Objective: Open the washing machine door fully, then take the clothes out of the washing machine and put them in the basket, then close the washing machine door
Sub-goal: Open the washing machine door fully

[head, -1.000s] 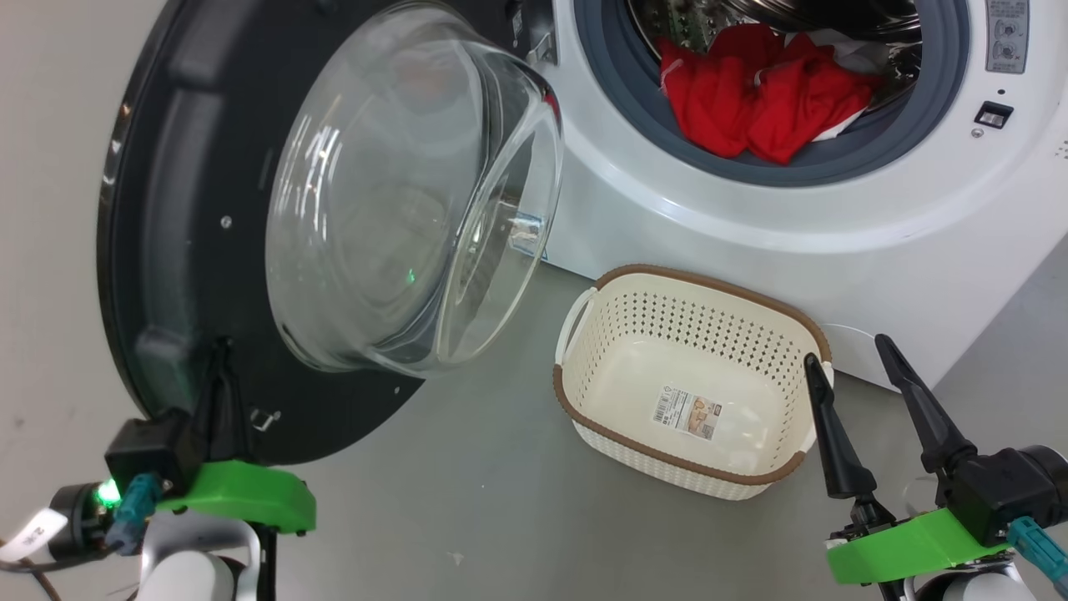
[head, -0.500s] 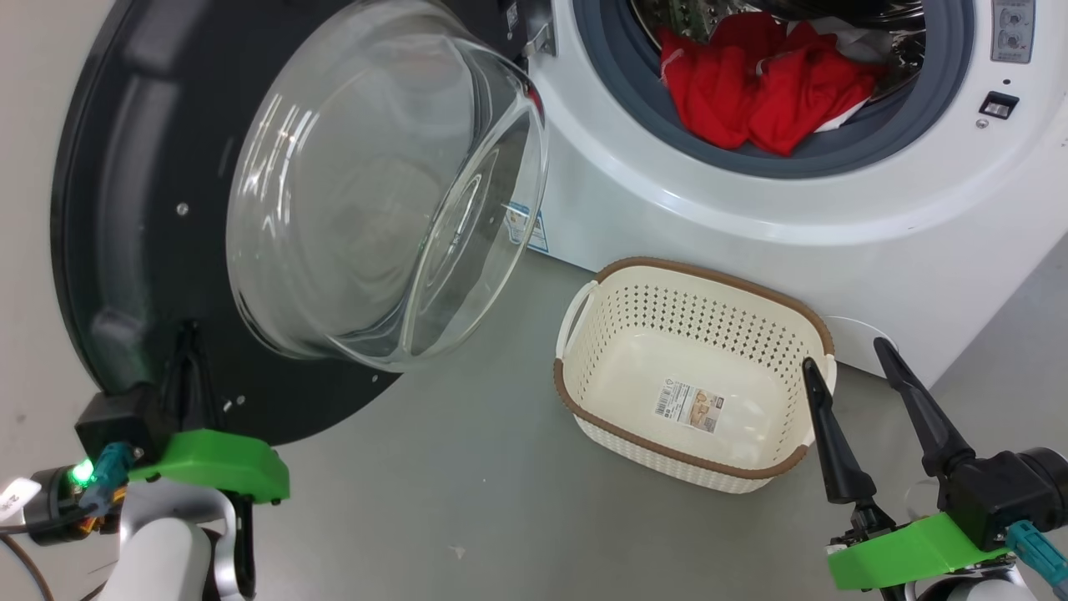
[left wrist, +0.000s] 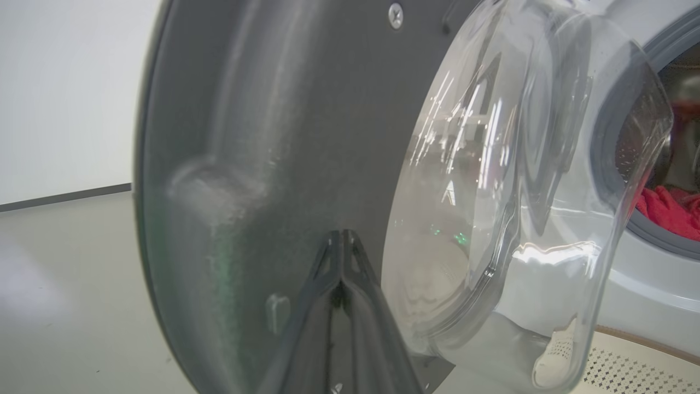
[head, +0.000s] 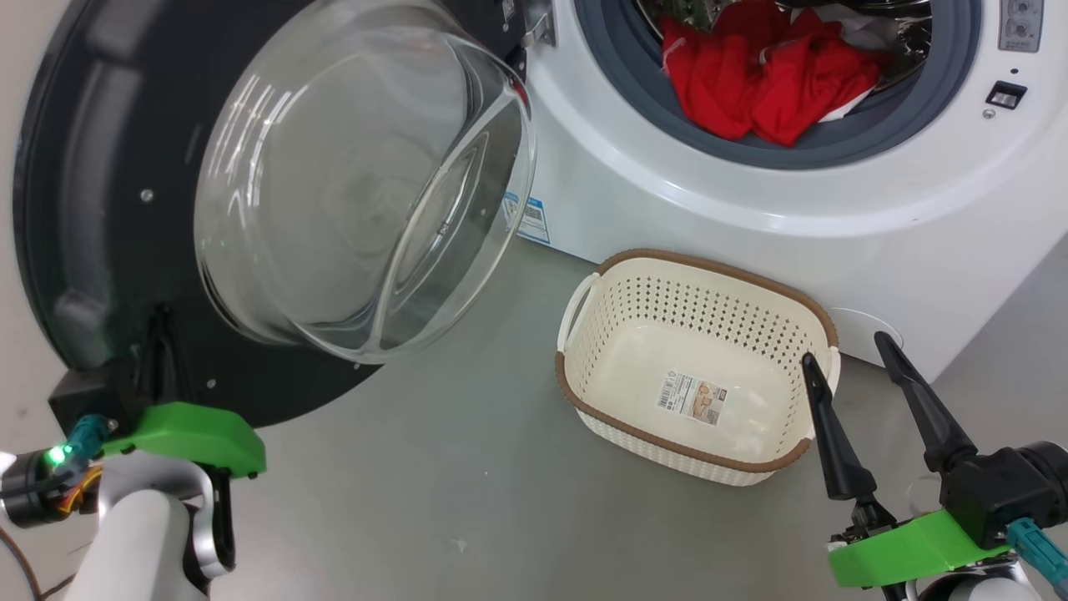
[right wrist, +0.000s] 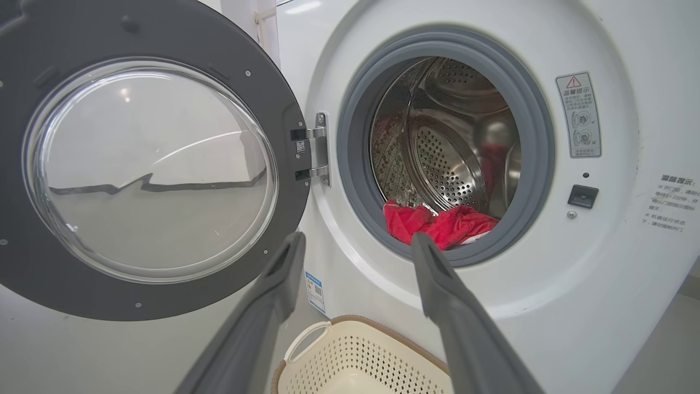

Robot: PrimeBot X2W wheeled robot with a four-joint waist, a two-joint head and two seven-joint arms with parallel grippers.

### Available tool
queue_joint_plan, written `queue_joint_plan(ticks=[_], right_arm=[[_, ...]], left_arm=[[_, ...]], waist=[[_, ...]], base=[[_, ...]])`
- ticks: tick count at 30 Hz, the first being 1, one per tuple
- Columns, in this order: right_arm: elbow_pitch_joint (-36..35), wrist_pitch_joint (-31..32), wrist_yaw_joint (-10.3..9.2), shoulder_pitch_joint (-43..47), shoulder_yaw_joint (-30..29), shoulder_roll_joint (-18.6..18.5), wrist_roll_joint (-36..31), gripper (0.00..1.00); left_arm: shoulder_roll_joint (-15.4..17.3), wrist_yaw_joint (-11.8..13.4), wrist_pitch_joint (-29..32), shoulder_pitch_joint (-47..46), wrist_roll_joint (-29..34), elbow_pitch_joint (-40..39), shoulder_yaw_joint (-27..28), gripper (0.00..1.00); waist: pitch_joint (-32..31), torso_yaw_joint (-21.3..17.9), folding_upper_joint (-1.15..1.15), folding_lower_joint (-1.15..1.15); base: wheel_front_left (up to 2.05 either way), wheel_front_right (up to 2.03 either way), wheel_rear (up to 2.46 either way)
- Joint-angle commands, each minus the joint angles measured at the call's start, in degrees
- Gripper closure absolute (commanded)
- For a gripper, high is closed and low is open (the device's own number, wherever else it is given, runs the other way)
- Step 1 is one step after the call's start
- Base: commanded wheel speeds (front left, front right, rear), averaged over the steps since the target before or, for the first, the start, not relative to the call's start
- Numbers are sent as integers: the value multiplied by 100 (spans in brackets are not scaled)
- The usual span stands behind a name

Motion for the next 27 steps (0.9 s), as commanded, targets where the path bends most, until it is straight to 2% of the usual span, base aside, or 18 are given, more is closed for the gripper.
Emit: queue_joint_plan(ticks=[1,27], right_arm=[[-185,17,35,-82,159,-16,-85,0],[-278,133,35,-195,150,-16,-173,0]], left_arm=[[248,-12,-55,-249,-27,10,303,100],[222,-366,-69,-664,190,808,1056,100]], waist=[[27,-14,0,0],[173,-130,0,0]], base=[[0,0,0],[0,0,0]])
